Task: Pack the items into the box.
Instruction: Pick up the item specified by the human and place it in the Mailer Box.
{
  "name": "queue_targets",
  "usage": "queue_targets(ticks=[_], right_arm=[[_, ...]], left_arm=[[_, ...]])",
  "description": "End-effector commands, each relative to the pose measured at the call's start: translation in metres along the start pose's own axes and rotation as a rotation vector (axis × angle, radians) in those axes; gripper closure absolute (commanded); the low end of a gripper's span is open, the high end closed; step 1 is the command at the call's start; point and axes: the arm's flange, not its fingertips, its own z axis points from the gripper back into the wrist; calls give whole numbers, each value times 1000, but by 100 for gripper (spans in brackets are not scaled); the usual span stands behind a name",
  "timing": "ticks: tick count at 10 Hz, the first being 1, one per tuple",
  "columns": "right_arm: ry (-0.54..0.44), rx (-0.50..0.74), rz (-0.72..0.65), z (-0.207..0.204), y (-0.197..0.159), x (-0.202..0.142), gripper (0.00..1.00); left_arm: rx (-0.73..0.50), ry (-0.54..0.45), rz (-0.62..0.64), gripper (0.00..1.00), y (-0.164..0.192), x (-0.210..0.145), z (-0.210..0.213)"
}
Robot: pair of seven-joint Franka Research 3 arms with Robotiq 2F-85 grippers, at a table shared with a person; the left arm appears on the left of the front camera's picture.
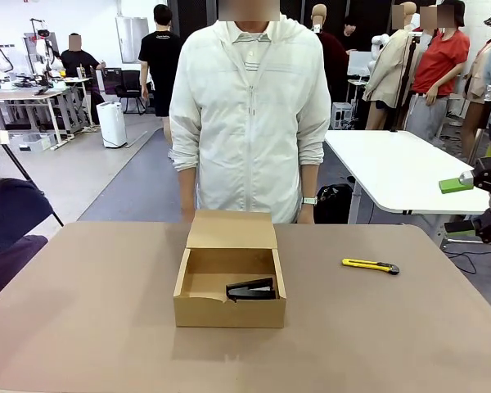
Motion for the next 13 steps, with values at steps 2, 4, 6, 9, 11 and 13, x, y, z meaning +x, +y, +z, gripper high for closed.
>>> queue_targets(ticks=[2,4,6,9,11,13], right_arm=[[-14,30,-1,-1,4,3,0],[-14,30,-1,-1,4,3,0],[-14,30,-1,-1,4,3,0],[-14,30,-1,-1,4,3,0],[-14,30,-1,-1,4,3,0],[-14,30,-1,-1,4,3,0]], left_arm=[[29,9,21,100,-6,23,-3],[14,8,7,100,-7,19,-10],[-45,-118,-500,100,-97,113,-30],[-114,-79,-1010,100,-254,233,-85],[-60,34,-1242,100,-330,261,-137],[-79,157,-1381,100,-359,268,-176]])
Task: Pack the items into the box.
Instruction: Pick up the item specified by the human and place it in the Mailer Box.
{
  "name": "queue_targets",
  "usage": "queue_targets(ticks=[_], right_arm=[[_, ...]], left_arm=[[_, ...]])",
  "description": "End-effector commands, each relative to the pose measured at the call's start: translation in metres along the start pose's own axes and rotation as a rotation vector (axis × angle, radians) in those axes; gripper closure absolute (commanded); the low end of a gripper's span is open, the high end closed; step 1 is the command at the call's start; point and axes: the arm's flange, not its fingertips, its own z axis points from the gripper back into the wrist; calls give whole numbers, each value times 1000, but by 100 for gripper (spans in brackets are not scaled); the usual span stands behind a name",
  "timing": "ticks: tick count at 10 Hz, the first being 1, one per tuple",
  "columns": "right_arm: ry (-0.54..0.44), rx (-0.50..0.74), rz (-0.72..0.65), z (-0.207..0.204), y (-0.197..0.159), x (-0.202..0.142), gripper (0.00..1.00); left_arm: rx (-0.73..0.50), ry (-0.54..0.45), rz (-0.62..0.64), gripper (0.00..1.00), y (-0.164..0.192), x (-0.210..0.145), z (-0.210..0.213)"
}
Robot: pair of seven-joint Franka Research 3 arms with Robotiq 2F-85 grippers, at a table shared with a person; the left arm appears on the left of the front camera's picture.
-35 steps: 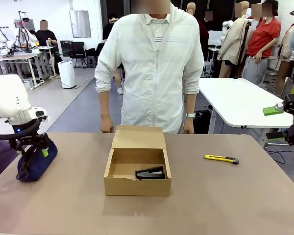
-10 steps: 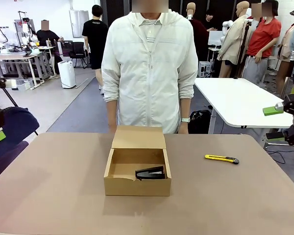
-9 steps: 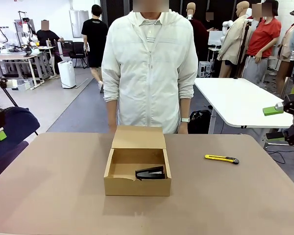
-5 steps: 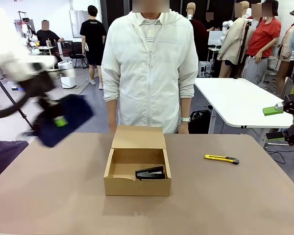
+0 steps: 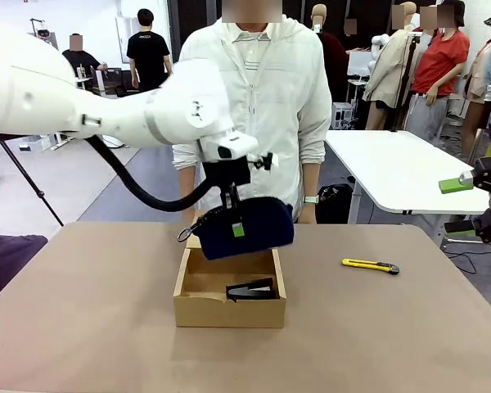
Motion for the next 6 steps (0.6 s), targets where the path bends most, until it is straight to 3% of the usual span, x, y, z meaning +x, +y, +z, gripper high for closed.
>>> queue_targets(ticks=[1,5,6], right_arm=[[-14,33,-1,-1,3,3,0],[-14,33,-1,-1,3,3,0],[-14,33,-1,-1,3,3,0]], left_arm=[[-30,77,-100,100,10,-7,8],[-3,101,-40,100,1,-18,-11],[21,143,11,47,3,-18,-17]])
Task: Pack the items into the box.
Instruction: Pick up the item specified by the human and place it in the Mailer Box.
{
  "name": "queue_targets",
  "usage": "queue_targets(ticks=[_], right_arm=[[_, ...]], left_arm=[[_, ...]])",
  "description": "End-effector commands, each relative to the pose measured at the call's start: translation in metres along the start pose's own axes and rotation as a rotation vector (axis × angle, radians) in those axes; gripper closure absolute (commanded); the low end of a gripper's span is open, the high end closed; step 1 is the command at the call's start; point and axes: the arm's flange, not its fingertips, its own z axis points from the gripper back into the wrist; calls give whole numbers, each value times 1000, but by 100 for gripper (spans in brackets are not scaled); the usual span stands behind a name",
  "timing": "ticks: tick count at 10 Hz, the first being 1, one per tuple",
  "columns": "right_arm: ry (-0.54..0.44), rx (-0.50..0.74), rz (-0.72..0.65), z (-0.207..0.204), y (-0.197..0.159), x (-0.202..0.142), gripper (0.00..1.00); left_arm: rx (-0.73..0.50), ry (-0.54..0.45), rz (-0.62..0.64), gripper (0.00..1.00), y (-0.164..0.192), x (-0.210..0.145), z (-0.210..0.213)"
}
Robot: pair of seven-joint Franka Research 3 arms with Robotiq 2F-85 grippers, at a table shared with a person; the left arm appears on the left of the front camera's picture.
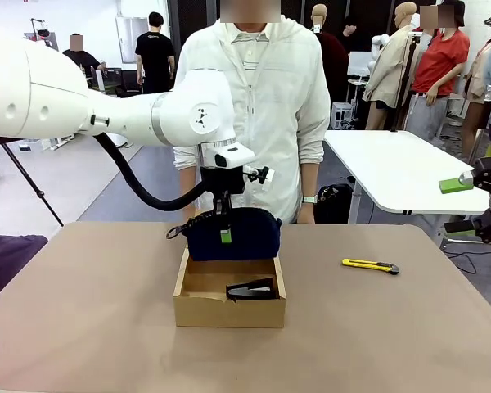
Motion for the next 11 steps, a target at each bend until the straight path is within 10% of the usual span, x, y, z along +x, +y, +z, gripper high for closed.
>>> queue_targets(ticks=[1,11], right_arm=[[-14,33,-1,-1,3,3,0],[-14,33,-1,-1,3,3,0]], left_arm=[[21,44,56,0,-6,-4,-19],[-51,-42,62,0,7,-17,-49]])
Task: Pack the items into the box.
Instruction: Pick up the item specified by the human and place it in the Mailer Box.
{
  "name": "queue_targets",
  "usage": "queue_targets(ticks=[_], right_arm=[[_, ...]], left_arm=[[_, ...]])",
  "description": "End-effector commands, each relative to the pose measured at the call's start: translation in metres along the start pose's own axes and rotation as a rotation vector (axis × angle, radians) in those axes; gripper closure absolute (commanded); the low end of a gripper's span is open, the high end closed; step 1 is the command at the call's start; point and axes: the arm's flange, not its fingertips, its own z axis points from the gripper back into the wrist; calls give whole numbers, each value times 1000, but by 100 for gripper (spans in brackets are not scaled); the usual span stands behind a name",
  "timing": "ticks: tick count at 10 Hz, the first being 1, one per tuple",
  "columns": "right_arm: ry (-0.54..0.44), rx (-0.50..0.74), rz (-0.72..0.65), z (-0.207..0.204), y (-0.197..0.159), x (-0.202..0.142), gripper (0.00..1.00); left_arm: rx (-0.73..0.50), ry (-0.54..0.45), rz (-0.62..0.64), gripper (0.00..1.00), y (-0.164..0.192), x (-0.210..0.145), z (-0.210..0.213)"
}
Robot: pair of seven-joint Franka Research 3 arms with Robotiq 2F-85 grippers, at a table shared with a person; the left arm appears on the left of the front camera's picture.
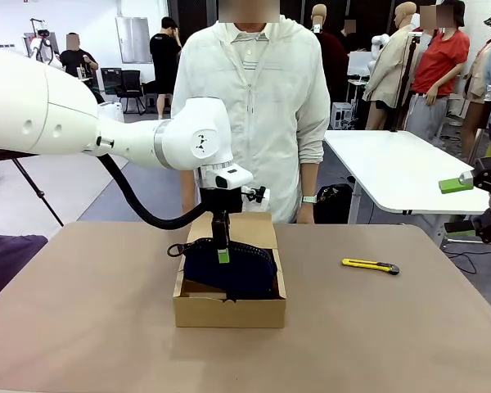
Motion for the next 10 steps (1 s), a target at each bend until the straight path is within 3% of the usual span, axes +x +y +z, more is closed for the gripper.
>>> queue_targets(ticks=[1,4,6,7,10], right_arm=[[-14,33,-1,-1,3,3,0],[-14,33,-1,-1,3,3,0],[-14,33,-1,-1,3,3,0],[-14,33,-1,-1,3,3,0],[-14,33,-1,-1,3,3,0]], left_arm=[[-9,-36,-5,0,-6,-6,-1],[-2,-167,47,0,-25,-25,49],[34,-327,209,0,-50,-70,110],[-12,-401,278,0,-66,-96,137],[-188,-875,865,0,-120,-203,190]])
